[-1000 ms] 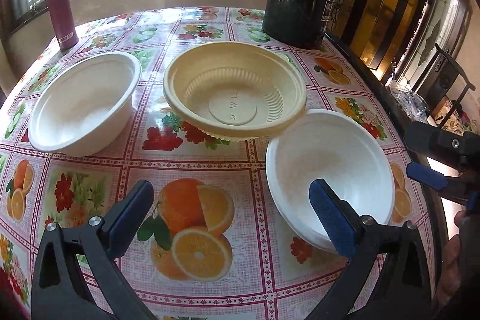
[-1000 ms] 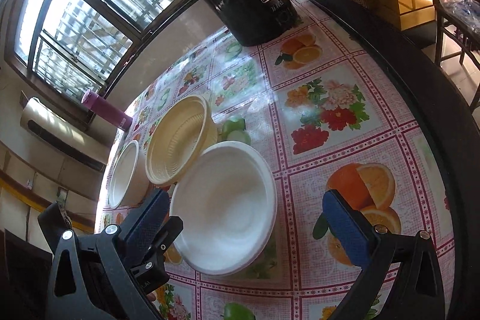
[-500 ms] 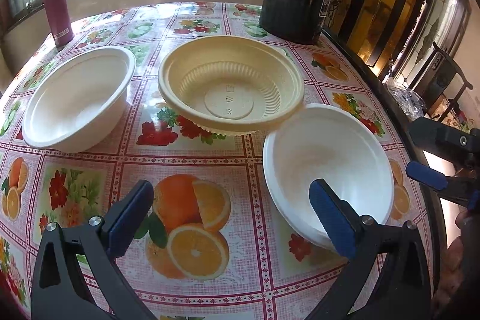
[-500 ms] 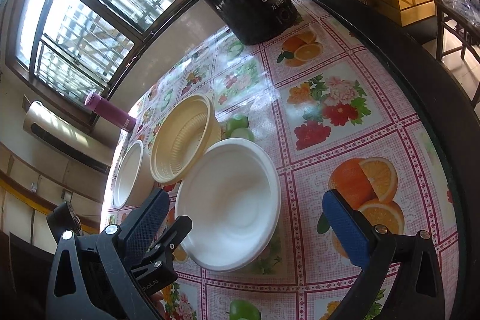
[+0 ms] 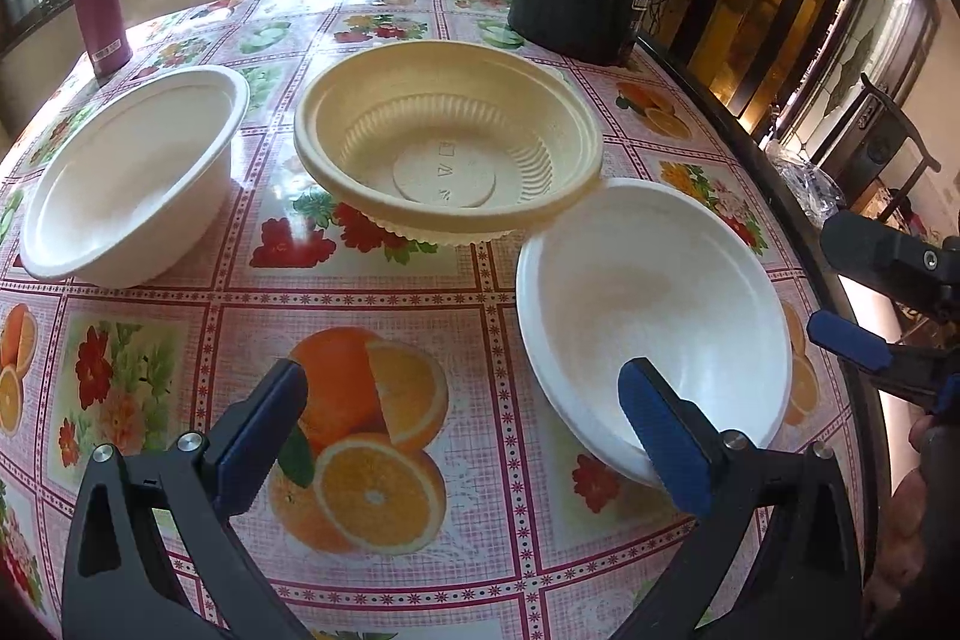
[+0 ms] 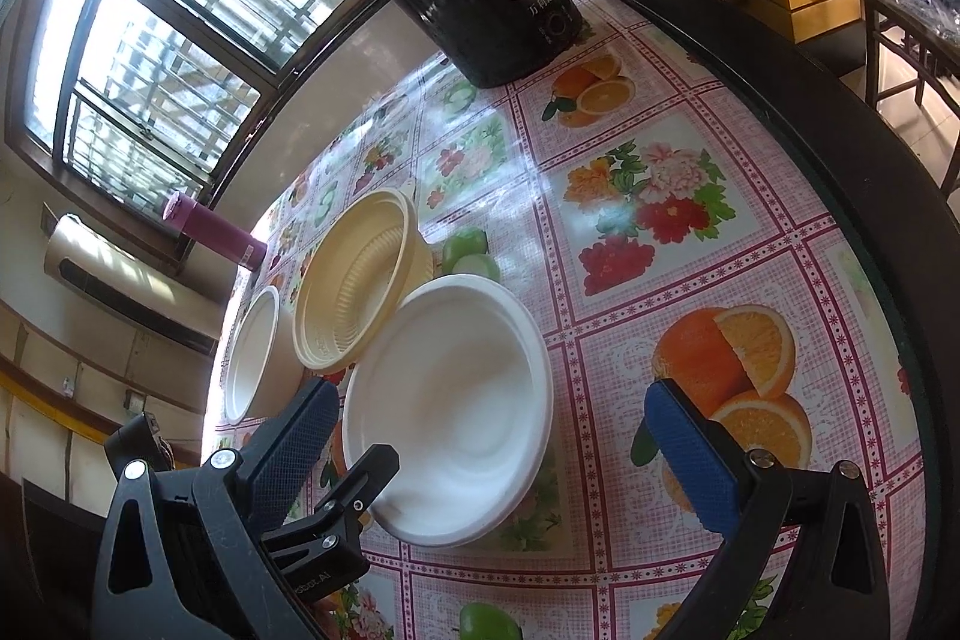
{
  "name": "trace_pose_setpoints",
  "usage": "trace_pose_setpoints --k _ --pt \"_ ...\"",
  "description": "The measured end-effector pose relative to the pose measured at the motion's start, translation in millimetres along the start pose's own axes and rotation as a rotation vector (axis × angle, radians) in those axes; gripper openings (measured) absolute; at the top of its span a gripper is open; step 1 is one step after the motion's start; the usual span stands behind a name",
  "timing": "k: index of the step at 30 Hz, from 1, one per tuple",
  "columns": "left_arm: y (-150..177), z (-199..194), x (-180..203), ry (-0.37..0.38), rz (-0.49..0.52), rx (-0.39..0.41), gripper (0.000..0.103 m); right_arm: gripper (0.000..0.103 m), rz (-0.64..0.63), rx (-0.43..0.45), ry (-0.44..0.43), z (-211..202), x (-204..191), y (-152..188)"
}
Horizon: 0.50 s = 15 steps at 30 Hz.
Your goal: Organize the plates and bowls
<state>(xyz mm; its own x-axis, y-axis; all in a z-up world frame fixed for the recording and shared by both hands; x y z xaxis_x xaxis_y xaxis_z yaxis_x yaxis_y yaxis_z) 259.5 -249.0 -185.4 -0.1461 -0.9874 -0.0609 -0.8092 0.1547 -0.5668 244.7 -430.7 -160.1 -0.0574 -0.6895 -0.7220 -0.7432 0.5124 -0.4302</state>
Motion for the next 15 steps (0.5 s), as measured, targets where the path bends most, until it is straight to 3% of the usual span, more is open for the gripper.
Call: trace_pose_setpoints --k 9,15 --pt "1.5 3.4 4.4 0.014 0.033 -0.01 0.103 0.096 0.019 0.017 -0.01 3.3 3.8 0.2" --pt "5.5 5.2 9.3 0.077 0.015 -0.052 0.103 0.091 0.005 0.018 -0.023 4.7 -2.1 1.5"
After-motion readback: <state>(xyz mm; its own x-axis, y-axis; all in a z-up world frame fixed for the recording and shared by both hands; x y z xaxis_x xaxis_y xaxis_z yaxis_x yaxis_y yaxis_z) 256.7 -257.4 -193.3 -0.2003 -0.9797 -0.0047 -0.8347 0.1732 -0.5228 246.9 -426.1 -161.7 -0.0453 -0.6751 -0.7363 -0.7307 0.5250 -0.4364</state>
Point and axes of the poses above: each gripper's, at about its wrist camera, not at the fingertips, and z roughly the way its jaws point, x to its right, y to its underside, the point moved 10 cm from there along z, roughly the way its jaws point, and after that the axes turned 14 degrees about -y, right-handed, at the moved point
